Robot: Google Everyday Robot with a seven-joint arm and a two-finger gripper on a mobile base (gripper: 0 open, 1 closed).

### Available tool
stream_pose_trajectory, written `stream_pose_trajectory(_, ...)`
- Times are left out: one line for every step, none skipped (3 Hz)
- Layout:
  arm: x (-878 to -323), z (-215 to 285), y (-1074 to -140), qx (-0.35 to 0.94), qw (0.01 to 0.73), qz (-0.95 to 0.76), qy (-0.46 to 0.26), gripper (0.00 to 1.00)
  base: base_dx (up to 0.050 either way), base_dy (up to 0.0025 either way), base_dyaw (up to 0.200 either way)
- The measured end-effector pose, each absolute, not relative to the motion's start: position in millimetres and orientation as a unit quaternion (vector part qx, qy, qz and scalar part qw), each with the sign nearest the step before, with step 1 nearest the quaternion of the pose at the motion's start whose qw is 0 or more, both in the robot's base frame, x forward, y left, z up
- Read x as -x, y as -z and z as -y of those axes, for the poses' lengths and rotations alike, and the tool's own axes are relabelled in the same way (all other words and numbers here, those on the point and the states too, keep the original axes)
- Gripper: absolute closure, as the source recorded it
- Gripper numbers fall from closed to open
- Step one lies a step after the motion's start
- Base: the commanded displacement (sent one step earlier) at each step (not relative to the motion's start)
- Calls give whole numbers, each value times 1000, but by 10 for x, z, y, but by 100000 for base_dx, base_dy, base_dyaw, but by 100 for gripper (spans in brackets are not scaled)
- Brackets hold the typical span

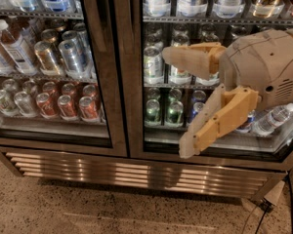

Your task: Open right fridge door

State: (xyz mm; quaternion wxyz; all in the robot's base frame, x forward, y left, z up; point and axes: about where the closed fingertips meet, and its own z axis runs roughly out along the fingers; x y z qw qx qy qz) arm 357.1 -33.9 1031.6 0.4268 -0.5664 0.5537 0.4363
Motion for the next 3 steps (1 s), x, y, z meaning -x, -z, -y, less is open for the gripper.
stream_pose_trajectory(-3571, 339, -10316, 566, 427, -554, -437, 0, 0, 0, 0)
stream_pose_trajectory(-3640, 244, -10147, 530, 426, -518, -519, 0, 0, 0, 0)
stream_pose_trajectory(-3802, 225, -9927, 470, 421, -467, -619, 0, 0, 0, 0)
